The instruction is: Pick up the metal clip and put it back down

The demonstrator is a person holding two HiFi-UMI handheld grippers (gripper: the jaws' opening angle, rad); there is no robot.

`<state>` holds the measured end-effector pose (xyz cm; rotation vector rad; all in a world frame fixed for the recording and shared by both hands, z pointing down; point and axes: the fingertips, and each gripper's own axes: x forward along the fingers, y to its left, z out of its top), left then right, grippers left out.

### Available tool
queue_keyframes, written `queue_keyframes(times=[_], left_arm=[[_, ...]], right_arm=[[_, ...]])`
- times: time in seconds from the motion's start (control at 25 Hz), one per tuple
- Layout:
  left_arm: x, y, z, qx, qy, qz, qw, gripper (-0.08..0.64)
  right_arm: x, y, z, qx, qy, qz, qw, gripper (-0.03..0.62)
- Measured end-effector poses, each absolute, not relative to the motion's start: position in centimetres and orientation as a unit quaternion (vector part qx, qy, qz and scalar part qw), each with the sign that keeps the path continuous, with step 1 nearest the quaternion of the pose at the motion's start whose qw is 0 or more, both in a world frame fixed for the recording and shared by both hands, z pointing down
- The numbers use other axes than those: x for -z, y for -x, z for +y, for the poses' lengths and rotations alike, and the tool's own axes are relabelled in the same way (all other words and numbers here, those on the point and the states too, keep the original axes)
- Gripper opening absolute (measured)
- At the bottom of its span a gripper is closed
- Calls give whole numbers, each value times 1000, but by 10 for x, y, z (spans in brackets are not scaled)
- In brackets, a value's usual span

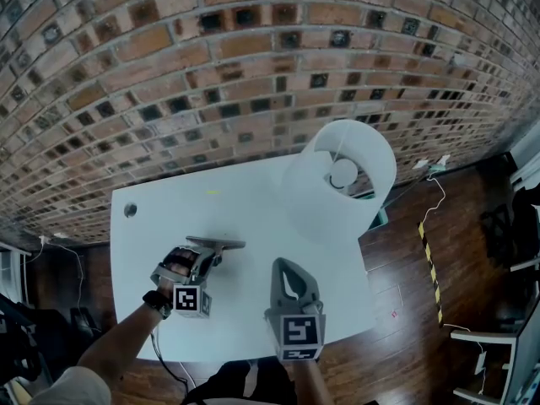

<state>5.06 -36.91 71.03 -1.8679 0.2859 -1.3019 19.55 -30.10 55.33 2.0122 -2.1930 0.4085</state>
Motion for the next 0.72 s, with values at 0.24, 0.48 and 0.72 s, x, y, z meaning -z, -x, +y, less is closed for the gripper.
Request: queue_keyframes(times=[0.24,0.48,0.72], left_arm=[[-717,-45,-369,518,729,127,429,75],[-715,-44,-366,520,739,133,407,107],[-710,-34,-363,531,733,134,404,152]], right_arm=[[-555,-195,-299,-141,-670,-726,69,-15],[-556,-190,-296,-143,-668,-727,68,-15],[-549,-184,-295,-140,-663,-733,60,-15]])
